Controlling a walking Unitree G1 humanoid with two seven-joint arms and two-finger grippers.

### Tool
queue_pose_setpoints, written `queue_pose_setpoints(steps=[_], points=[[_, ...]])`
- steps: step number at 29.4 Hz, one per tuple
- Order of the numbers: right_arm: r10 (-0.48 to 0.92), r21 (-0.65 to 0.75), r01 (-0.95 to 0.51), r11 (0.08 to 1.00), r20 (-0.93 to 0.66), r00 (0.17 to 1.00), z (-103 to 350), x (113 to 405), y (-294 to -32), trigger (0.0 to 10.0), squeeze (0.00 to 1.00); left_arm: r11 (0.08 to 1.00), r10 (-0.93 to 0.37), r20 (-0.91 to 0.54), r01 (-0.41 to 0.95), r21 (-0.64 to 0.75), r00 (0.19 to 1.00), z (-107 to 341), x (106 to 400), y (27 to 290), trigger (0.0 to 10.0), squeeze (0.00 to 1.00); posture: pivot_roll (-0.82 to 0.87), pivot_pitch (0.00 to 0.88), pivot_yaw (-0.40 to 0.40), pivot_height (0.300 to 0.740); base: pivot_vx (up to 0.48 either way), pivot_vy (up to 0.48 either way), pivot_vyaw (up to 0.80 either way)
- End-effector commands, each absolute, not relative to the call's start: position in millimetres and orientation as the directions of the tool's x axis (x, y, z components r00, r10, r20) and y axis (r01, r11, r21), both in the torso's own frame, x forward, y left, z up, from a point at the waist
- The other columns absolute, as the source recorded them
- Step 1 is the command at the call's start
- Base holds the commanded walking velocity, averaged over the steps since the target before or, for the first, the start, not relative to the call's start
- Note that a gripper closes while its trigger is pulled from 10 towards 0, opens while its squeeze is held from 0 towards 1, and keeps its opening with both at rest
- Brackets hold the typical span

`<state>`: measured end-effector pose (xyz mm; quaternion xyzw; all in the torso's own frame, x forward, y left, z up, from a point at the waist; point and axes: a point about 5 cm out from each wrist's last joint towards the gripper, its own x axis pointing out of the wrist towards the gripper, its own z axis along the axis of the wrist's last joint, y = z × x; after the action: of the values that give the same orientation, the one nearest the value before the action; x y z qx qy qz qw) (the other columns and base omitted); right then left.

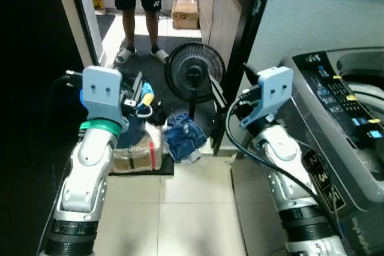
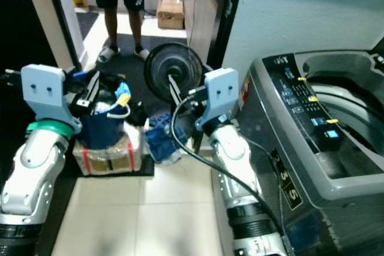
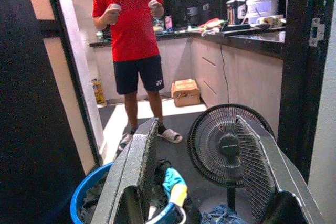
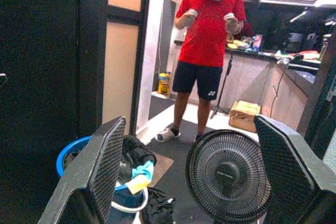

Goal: Clothes washing

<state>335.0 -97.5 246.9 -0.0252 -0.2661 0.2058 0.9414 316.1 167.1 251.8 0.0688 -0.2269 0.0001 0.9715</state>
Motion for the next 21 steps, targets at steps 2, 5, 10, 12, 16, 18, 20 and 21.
queue_pose_setpoints(steps=[2, 5, 10, 12, 16, 18, 20, 21], points=[[0.392, -0.155, -0.364, 0.918, 0.49, 0.779, 245.2, 333.6, -100.5, 10.0, 0.0, 0.989, -0.041, 0.435, -0.025, 0.145, 0.9, 248.7, 316.3, 164.2, 10.0, 0.0, 0.09, 0.014, -0.019, 0.74, 0.48, 0.0, 0.0], [0.397, -0.168, -0.363, 0.917, 0.486, 0.779, 244.8, 333.7, -99.8, 10.0, 0.0, 0.989, -0.042, 0.435, -0.025, 0.146, 0.9, 248.7, 316.5, 164.2, 10.0, 0.0, 0.09, 0.014, -0.018, 0.74, 0.48, 0.0, 0.0], [0.398, -0.171, -0.361, 0.917, 0.479, 0.782, 243.7, 334.5, -101.7, 10.0, 0.0, 0.989, -0.043, 0.435, -0.024, 0.149, 0.899, 248.7, 316.7, 164.1, 10.0, 0.0, 0.09, 0.015, -0.017, 0.74, 0.48, 0.0, 0.71], [0.393, -0.171, -0.355, 0.919, 0.481, 0.784, 243.9, 334.7, -102.3, 10.0, 0.0, 0.988, -0.043, 0.435, -0.024, 0.149, 0.899, 248.6, 316.8, 164.2, 10.0, 0.0, 0.09, 0.015, -0.017, 0.74, 0.48, 0.0, 0.79], [0.382, -0.163, -0.347, 0.923, 0.481, 0.789, 243.9, 335.1, -102.8, 10.0, 0.0, 0.989, -0.045, 0.435, -0.023, 0.149, 0.899, 248.7, 316.8, 163.8, 10.0, 0.0, 0.09, 0.014, -0.017, 0.74, 0.48, 0.0, 0.0], [0.381, -0.166, -0.345, 0.924, 0.481, 0.789, 244.1, 335.1, -102.6, 10.0, 0.0, 0.988, -0.045, 0.435, -0.023, 0.15, 0.899, 248.5, 316.9, 163.6, 10.0, 0.0, 0.09, 0.013, -0.017, 0.74, 0.48, 0.0, 0.0], [0.381, -0.169, -0.344, 0.924, 0.482, 0.789, 244.2, 335.1, -102.5, 10.0, 0.0, 0.988, -0.045, 0.435, -0.023, 0.15, 0.899, 248.4, 317.0, 163.6, 10.0, 0.0, 0.09, 0.011, -0.017, 0.74, 0.48, 0.0, 0.0], [0.381, -0.169, -0.344, 0.924, 0.482, 0.789, 244.2, 335.1, -102.5, 10.0, 0.0, 0.988, -0.045, 0.435, -0.023, 0.15, 0.899, 248.4, 317.0, 163.6, 10.0, 0.0, 0.09, 0.011, -0.017, 0.74, 0.48, 0.0, 0.0]])
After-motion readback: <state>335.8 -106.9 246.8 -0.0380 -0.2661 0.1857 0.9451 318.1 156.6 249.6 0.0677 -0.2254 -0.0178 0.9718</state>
